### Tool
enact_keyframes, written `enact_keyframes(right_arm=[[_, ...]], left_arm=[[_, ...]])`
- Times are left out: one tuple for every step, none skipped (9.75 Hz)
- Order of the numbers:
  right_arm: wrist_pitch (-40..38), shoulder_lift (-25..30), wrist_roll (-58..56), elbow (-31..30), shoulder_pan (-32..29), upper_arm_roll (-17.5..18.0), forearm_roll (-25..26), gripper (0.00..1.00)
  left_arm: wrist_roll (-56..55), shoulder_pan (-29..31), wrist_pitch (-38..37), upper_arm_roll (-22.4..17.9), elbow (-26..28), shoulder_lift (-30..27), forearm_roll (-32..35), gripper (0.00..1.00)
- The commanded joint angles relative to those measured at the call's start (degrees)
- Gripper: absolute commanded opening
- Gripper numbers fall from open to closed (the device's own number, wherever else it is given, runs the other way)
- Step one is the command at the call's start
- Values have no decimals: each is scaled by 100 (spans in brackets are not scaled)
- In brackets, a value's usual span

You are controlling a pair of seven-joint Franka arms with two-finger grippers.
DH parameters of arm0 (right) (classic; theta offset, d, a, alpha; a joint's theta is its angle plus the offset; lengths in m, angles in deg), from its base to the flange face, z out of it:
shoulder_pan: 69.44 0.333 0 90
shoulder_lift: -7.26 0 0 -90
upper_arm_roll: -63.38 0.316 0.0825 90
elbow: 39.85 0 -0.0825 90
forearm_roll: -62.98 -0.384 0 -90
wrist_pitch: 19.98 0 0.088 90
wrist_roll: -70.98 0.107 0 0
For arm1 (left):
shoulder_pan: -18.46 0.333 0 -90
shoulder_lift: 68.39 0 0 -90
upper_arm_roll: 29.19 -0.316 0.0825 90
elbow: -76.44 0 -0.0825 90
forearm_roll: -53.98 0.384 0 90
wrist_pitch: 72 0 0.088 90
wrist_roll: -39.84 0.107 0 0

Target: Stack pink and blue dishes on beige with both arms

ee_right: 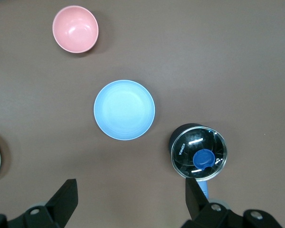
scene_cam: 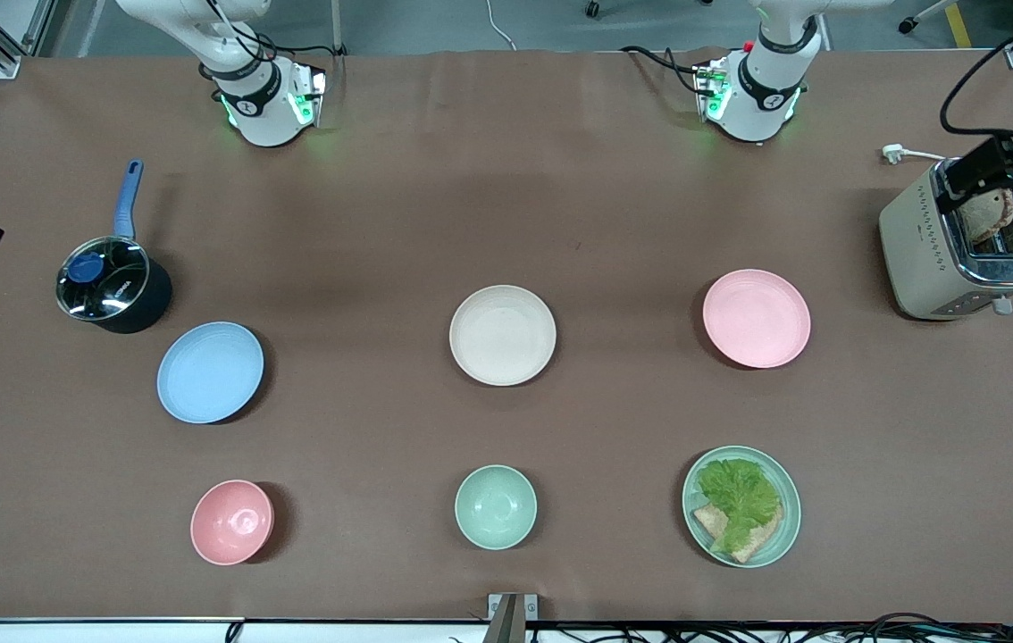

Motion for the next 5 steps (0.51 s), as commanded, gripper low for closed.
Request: enact_keyframes(right_arm=[[589, -851, -469, -82, -207, 2, -114, 100], [976, -1185, -681, -196, -260, -51, -244, 100], [1293, -1432, -927, -406, -261, -303, -655, 100], [1583, -1713, -1530, -634, -243, -558, -1094, 100], [1830, -2003, -1945, -749, -269, -665, -1385, 100]], left_arm=[[628, 37, 922, -188, 1032, 190, -189, 93], [884, 72, 1562, -328, 1612, 294, -319, 93], [1348, 63, 2152, -416, 2009, 504, -669, 95], [1718, 72, 2462, -435, 2257, 793, -829, 95], [2043, 81, 2796, -426, 2451, 1092, -900, 95]])
